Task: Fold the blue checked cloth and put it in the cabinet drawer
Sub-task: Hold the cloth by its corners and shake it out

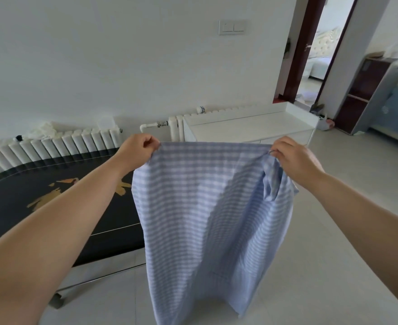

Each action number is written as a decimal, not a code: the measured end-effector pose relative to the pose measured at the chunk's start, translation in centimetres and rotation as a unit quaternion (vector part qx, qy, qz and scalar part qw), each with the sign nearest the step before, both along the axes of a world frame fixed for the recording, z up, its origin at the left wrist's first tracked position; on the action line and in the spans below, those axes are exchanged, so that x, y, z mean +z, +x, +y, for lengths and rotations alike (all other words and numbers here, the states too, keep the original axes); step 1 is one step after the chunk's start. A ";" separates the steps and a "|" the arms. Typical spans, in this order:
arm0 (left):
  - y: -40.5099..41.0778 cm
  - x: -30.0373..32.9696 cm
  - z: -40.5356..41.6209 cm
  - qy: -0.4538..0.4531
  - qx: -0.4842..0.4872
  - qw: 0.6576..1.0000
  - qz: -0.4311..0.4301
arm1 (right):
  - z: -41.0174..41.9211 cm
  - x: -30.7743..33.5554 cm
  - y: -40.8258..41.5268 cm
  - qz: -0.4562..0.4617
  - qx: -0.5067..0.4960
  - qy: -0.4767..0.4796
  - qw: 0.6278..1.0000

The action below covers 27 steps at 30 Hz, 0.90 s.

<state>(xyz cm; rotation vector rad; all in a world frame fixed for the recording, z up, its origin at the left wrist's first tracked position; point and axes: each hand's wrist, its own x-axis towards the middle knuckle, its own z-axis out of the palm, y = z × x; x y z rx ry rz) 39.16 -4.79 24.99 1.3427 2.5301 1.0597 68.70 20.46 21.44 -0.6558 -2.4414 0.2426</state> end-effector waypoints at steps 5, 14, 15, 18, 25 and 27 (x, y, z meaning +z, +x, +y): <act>0.3 -0.3 -0.3 -0.014 -0.024 0.998 0.063 | -0.1 -0.2 0.7 0.000 0.002 -0.046 0.999; 0.5 -0.8 0.5 -0.026 0.027 0.999 0.019 | -0.5 -0.5 -0.6 -0.004 -0.053 -0.084 0.995; 0.7 -0.9 0.9 -0.030 0.037 0.999 -0.015 | -0.4 -0.6 -1.1 -0.004 -0.072 -0.088 0.993; 1.8 -1.2 3.3 -0.030 0.082 0.990 -0.107 | 0.3 -0.8 -3.3 0.019 -0.166 -0.182 0.969; 5.8 -0.9 6.0 -0.037 0.076 0.995 -0.043 | -5.6 -1.0 -4.6 0.029 -0.007 -0.114 0.993; 7.4 -0.9 5.8 -0.040 0.035 0.999 0.005 | -8.9 -0.6 -4.2 -0.015 0.087 -0.074 0.993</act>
